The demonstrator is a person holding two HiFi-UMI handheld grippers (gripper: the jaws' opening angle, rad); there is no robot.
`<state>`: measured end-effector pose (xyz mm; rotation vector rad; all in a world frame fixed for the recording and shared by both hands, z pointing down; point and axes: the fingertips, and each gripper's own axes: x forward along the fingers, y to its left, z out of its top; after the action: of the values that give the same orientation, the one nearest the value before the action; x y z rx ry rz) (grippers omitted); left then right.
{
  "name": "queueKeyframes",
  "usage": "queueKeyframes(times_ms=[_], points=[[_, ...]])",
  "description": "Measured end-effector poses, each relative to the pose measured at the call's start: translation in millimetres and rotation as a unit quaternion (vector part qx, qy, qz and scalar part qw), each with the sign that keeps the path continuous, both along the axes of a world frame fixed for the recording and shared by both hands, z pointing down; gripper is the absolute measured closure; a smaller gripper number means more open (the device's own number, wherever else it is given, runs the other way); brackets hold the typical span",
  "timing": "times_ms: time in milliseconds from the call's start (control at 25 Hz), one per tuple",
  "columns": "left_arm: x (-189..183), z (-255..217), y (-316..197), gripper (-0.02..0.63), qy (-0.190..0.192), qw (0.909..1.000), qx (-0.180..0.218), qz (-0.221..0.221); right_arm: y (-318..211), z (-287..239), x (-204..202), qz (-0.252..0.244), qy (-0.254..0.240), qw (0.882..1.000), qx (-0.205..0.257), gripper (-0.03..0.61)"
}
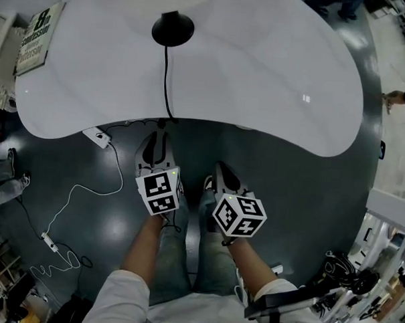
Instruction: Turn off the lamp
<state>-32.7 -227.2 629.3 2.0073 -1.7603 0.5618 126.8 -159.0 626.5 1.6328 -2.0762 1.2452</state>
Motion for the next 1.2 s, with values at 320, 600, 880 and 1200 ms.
queueKeyframes(times_ms=[320,600,880,1200], points=[[7.8,-43.1,27.3,0.520,0.029,0.9991,-0.028,0.012,-18.0,-56.7,-13.1,-0.003,-0.009,1.000,0.027,0.578],[16.3,-128.7,38.5,0.592,0.050,0.9983,0.010,0.029,-11.1,-113.8,-11.1,-0.003,-0.008,0.999,0.042,0.578],[20.0,-198.6,43.8,0.606,0.072,0.9956,0.043,0.042,-4.5,-163.6,-8.4,-0.013,0.003,0.998,0.064,0.578],[20.6,-256.2,49.9,0.606,0.074,0.9927,0.079,0.054,-10.5,-218.5,-14.6,-0.029,0.015,0.993,0.114,0.578]])
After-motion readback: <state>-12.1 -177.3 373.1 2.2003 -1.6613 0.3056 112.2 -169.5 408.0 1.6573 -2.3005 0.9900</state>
